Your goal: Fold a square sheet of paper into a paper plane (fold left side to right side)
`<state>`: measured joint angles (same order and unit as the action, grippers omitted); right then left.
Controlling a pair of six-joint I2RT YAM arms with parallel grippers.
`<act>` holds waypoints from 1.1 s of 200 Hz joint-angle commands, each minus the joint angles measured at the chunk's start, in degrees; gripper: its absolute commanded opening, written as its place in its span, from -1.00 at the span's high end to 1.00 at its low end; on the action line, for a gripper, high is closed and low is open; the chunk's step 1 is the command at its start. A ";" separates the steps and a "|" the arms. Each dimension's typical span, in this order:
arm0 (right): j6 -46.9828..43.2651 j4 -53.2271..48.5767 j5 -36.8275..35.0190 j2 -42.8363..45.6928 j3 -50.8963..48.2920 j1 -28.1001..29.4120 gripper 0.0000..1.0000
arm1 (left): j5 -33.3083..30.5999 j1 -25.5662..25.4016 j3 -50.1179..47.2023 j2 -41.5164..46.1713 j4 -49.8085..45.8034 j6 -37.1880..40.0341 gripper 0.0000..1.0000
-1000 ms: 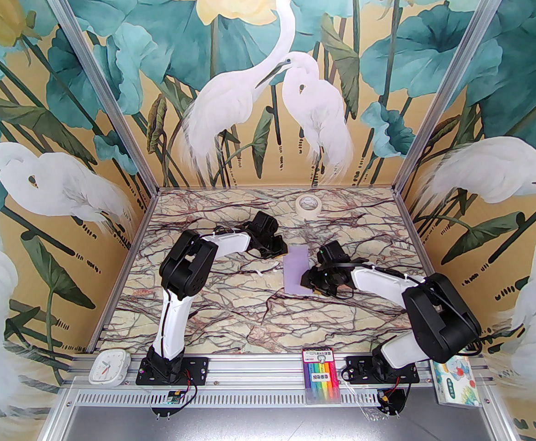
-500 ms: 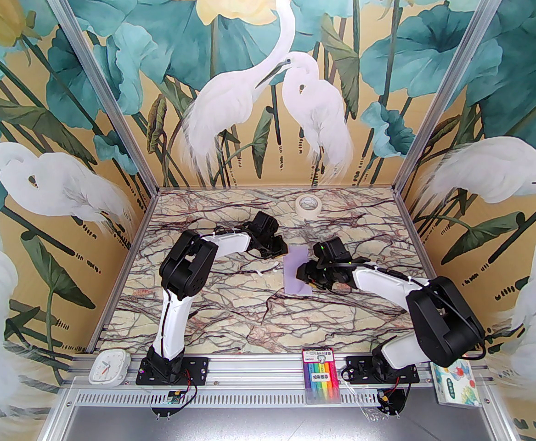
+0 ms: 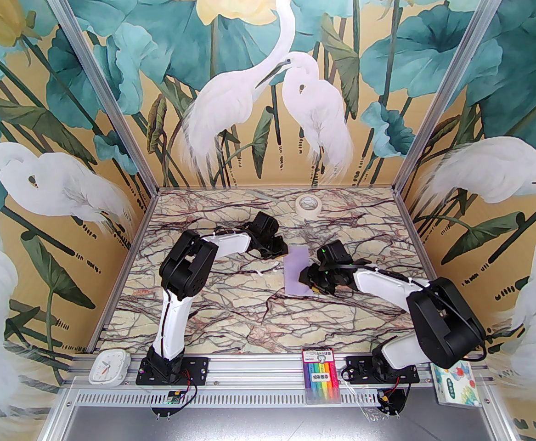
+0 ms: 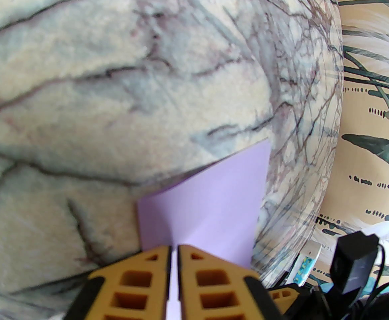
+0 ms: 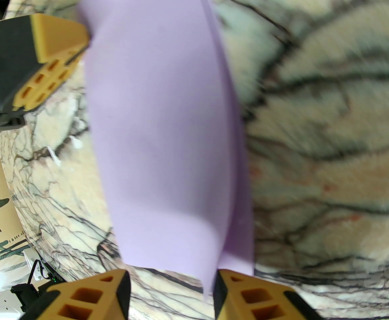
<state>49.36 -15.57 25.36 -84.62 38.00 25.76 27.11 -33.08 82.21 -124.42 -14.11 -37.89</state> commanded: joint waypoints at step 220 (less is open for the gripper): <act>0.14 11.34 7.07 -1.95 1.57 -2.15 0.06 | -1.19 -1.11 -1.60 0.85 -3.47 0.07 0.76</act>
<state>52.29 -0.21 32.95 -86.98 37.74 23.88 27.11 -33.19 82.21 -124.42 -14.13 -37.89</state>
